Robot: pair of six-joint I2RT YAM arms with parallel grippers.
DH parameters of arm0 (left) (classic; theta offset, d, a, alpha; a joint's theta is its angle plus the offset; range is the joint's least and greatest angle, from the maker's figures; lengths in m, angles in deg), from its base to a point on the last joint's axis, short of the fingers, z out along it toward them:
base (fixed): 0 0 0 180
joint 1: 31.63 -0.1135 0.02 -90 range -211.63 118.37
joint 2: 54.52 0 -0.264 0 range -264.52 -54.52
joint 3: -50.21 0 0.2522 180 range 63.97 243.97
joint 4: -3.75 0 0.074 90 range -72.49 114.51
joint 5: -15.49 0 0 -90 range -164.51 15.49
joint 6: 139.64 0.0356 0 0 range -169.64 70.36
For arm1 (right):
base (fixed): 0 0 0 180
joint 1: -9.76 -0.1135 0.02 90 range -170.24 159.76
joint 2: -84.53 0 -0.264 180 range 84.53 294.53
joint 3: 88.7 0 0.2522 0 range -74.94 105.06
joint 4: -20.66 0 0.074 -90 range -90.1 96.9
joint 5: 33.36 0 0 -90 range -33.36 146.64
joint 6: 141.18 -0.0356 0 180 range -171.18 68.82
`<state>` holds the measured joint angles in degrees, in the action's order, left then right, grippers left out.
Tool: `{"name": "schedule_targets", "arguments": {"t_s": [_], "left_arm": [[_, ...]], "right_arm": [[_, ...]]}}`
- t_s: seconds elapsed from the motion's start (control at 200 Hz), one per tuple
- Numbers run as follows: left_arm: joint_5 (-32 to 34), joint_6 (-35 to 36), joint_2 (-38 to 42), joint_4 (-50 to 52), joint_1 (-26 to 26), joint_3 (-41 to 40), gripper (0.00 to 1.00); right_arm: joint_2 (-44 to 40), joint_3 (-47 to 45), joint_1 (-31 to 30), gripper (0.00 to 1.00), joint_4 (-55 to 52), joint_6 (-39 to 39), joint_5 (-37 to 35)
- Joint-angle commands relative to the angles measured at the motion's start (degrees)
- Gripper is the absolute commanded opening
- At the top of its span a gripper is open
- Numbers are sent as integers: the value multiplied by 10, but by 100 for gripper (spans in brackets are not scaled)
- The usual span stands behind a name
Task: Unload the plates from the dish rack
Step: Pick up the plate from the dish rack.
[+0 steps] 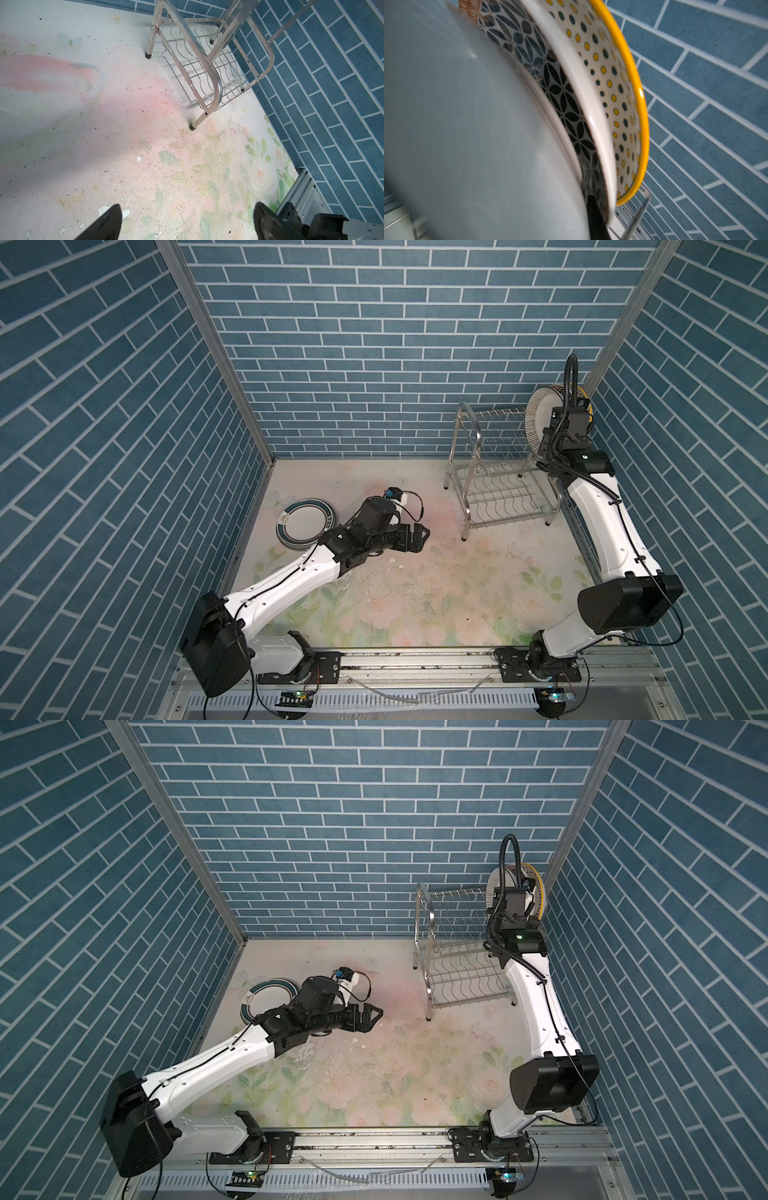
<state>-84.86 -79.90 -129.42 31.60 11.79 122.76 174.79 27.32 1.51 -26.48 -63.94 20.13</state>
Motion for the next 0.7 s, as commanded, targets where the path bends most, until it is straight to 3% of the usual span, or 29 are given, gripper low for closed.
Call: {"name": "schedule_targets", "arguments": {"t_s": [0.0, 0.3, 0.695], "left_arm": [[-5, -5, -7, -13, -4, -8, 99], [-4, -15, -5, -27, -4, -23, 99], [-4, -29, -5, -34, -4, -41, 99]], "right_arm": [[-44, -11, -5, 0, 82, 8, -35], [-68, -44, -7, 0, 160, 14, -49], [-40, 27, -9, 0, 140, -11, -1]]}}
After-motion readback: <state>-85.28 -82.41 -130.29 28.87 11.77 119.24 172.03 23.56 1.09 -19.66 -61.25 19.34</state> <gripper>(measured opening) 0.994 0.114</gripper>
